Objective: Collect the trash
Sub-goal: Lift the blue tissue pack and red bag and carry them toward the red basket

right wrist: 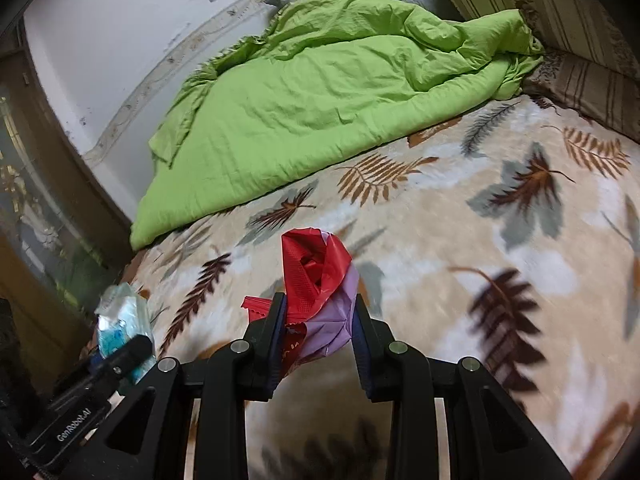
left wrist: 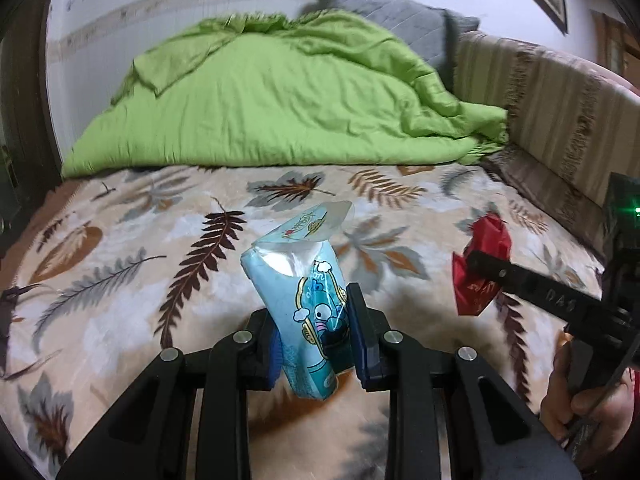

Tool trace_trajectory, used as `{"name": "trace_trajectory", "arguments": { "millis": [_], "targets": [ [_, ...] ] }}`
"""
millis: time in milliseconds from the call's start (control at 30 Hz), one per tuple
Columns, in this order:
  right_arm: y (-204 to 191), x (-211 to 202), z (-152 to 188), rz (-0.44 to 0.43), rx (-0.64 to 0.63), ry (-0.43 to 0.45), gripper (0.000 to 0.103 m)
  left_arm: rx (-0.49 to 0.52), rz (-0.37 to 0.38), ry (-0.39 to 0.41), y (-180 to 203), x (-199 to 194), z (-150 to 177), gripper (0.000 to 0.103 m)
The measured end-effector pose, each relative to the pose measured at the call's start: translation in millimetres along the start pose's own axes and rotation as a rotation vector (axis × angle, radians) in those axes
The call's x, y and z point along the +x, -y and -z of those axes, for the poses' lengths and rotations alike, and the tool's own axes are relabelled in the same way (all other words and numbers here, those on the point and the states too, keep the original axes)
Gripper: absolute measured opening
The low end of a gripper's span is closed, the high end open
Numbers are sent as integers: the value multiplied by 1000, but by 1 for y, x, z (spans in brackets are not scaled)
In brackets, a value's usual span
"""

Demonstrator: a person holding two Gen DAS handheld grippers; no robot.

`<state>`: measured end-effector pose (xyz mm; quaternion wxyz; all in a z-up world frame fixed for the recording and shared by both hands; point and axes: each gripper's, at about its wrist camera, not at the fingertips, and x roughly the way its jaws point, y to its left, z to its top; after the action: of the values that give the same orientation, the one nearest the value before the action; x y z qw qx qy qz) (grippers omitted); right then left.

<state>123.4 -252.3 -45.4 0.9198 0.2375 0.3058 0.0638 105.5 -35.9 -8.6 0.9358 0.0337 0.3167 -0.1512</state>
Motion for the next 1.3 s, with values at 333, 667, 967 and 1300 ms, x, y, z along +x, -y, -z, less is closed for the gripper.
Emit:
{"name": "trace_trajectory", "arguments": {
  "millis": [333, 667, 967, 1300],
  "targets": [
    [8, -75, 39, -2, -109, 57, 33, 29, -84, 32, 33, -17, 29, 27],
    [1, -61, 41, 16, -140, 6, 33, 25, -157, 2, 18, 15, 50, 27],
    [-8, -42, 42, 13, -155, -39, 33, 3, -130, -13, 6, 30, 56, 27],
    [-13, -38, 44, 24, -173, -51, 33, -17, -117, -27, 3, 35, 58, 27]
  ]
}}
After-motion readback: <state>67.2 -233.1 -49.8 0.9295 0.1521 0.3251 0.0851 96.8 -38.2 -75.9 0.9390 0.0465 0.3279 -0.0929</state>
